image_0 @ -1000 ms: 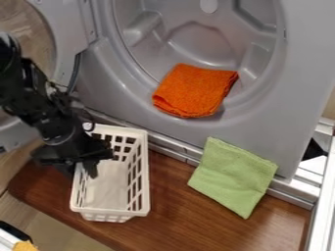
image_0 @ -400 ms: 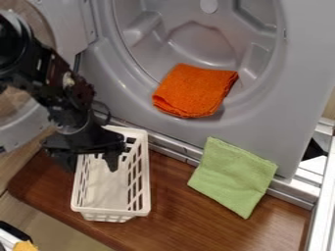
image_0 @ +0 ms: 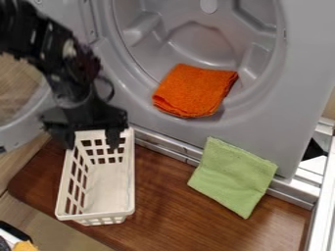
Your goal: Move the white basket to left of the table
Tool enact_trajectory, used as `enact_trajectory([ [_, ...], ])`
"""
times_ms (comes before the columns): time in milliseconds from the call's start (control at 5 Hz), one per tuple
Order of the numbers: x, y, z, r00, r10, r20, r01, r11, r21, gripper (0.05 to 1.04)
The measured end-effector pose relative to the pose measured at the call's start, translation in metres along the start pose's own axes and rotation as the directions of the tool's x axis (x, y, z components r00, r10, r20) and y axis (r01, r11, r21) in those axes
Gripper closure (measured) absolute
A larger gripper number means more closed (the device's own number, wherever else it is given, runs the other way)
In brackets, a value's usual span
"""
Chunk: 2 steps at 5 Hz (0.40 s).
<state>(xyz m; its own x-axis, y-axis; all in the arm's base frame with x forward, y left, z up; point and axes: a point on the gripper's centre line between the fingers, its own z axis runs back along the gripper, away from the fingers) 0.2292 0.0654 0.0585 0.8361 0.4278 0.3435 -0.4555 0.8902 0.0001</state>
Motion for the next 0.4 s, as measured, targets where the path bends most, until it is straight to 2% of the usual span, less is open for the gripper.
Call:
enact_trajectory([
  [200,0.007,-0.008,0.029,0.999,-0.011,0.045,0.013,0.999,-0.042,0.083],
  [400,0.012,-0.012,0.054,0.994,0.005,0.107,0.012,0.987,-0.16,0.083],
])
